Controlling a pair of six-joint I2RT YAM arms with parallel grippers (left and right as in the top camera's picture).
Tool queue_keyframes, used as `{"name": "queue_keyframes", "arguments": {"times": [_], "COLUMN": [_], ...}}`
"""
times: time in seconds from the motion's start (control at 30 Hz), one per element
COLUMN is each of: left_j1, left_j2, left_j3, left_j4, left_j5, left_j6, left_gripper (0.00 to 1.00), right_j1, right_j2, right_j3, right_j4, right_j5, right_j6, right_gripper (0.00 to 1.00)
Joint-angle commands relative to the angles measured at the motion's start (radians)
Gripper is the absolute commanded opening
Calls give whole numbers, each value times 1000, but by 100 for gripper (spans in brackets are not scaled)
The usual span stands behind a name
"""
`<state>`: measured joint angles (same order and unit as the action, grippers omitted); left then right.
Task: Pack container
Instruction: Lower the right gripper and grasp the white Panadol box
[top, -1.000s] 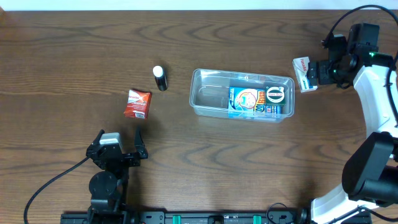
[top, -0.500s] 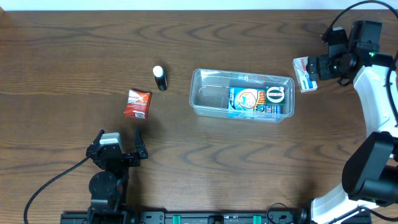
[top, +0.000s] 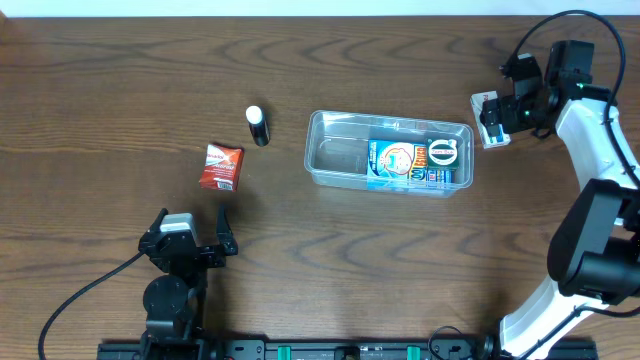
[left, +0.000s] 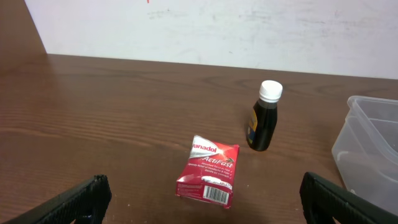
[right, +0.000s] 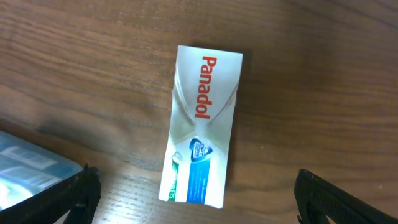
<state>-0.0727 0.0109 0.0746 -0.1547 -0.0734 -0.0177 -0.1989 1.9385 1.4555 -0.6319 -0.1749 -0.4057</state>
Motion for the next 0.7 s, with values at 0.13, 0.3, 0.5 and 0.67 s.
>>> {"name": "queue_keyframes", "arguments": {"times": [0.13,0.3,0.5,0.67], "left_j1": [6,6,6,6], "left_j2": [-4,-4,-4,-4], "left_j3": [-6,-6,-6,-6], "left_j4": [-24,-24,-24,-24], "left_j5": [14,14,14,14], "left_j6": [18,18,18,18], "left_gripper": [98,98,98,98], "right_j1": [-19,-17,-17,-17], "right_j2": [73,102,123,136], "right_j3": [1,1,1,1], "right_j4": [38,76,128,145], "right_j5": [-17,-17,-17,-18], "right_j6": [-57,-68,-67,-64], "right_gripper": [96,95,89,85]}}
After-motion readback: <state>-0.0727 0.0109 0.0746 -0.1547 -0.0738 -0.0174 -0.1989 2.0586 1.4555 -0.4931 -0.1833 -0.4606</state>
